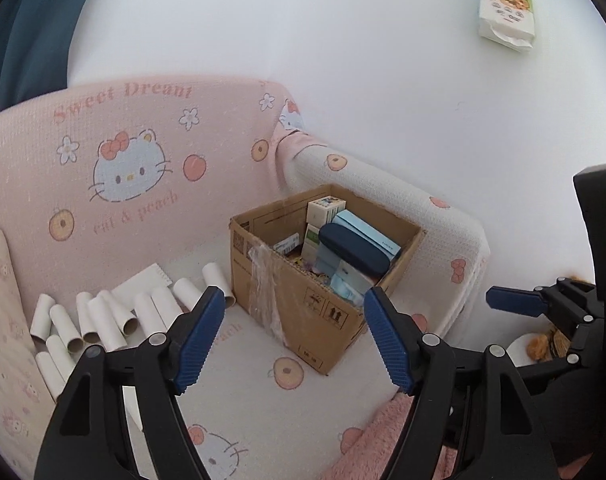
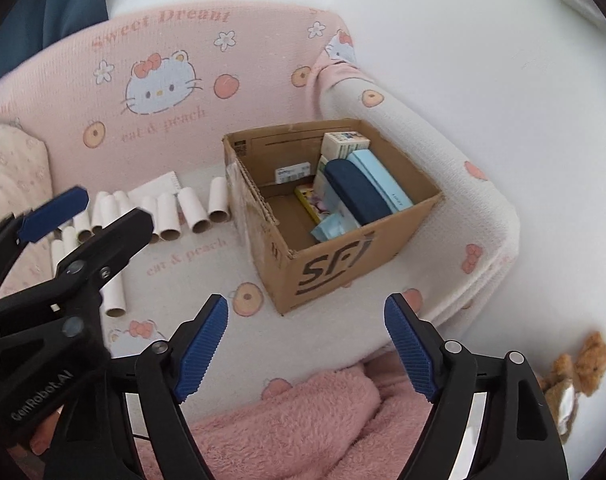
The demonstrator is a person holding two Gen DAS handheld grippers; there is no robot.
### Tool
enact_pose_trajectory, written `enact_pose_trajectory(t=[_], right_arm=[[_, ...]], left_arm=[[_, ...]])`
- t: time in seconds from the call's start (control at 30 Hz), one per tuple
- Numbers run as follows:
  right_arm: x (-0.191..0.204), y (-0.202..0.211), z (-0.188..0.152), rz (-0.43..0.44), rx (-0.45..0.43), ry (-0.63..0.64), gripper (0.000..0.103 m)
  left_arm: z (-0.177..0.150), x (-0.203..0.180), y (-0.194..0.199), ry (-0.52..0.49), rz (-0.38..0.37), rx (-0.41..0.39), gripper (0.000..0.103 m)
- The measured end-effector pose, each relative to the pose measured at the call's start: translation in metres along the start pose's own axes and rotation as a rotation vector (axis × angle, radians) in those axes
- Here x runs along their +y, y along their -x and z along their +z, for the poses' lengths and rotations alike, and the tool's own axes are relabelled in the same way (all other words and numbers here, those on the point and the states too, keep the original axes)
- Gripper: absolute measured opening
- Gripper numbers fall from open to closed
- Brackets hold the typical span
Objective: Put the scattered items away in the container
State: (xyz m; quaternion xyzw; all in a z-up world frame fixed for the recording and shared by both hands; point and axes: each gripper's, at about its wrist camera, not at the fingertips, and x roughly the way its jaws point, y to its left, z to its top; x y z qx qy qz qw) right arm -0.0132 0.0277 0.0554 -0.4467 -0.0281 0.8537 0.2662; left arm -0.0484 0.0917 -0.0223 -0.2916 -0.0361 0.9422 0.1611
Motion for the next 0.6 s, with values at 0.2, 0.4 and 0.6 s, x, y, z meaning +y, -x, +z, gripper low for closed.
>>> enact_pose_trajectory(t=[0.2, 0.4, 0.6], right_arm=[[-0.005, 0.007, 0.002, -0.034, -0.023, -0.013, 0.085], [-0.014, 0.01, 0.001, -0.035, -0.033, -0.049, 0.087], [-0.017, 0.016, -0.001, -0.035, -0.042, -0.058, 0.087]], left_arm=[[0.006, -0.005, 0.005, -0.034, 0.046, -0.014, 0.079], [0.008, -0.008, 0.008, -0.041, 0.05, -0.021, 0.079], [0.011, -0.012, 0.013, -0.043, 0.045, -0.023, 0.079]])
